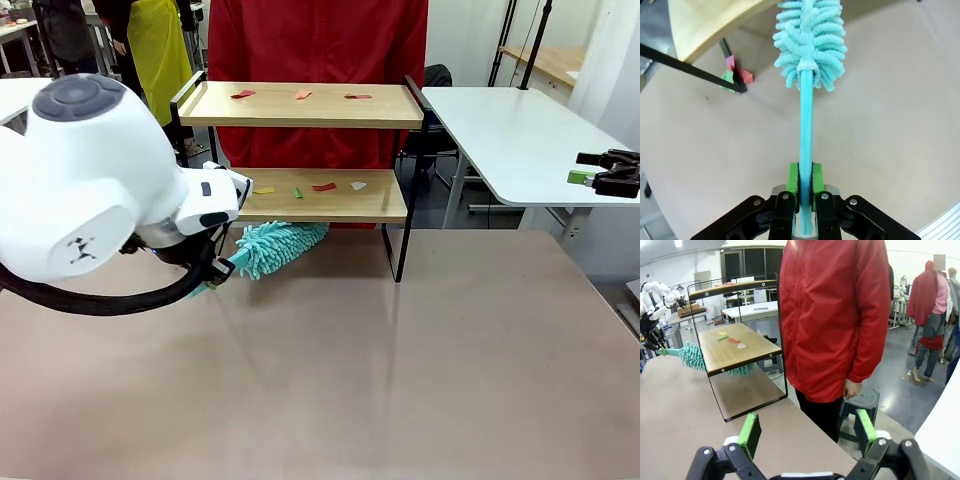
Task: Clean the shelf.
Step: Clean the specific section of the Shelf indicated by the human with the Duster.
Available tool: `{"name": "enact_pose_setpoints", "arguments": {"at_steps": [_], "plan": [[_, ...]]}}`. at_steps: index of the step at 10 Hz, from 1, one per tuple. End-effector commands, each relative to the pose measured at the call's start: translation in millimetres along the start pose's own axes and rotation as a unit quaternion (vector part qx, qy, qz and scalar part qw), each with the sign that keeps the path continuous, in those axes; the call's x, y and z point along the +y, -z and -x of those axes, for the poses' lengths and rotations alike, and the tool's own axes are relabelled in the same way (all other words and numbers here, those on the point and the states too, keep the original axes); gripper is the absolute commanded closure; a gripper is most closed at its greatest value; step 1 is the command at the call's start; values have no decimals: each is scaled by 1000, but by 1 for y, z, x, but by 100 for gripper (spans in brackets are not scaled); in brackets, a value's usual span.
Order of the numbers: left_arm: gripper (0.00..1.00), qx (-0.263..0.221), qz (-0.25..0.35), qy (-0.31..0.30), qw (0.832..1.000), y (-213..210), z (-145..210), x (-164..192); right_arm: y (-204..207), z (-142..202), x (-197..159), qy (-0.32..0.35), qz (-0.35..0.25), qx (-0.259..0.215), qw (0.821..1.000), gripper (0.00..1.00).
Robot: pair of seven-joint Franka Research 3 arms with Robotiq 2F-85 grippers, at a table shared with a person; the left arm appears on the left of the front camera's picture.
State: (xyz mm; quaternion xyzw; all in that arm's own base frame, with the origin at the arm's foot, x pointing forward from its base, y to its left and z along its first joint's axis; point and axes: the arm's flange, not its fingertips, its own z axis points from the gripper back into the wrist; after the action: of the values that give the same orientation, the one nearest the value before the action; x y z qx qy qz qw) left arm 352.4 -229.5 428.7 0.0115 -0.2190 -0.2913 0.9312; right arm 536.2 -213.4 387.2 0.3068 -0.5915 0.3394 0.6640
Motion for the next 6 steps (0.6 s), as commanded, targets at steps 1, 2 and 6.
{"name": "enact_pose_setpoints", "arguments": {"at_steps": [1,2,6], "plan": [[87,-27,54,22,998,-6,120,28,2,-8,1,6,8,5,1000,0],[87,-26,70,42,996,-2,129,38,2,-8,1,6,8,5,1000,0],[87,-45,98,129,986,8,142,44,2,-8,1,6,8,5,1000,0]]}}
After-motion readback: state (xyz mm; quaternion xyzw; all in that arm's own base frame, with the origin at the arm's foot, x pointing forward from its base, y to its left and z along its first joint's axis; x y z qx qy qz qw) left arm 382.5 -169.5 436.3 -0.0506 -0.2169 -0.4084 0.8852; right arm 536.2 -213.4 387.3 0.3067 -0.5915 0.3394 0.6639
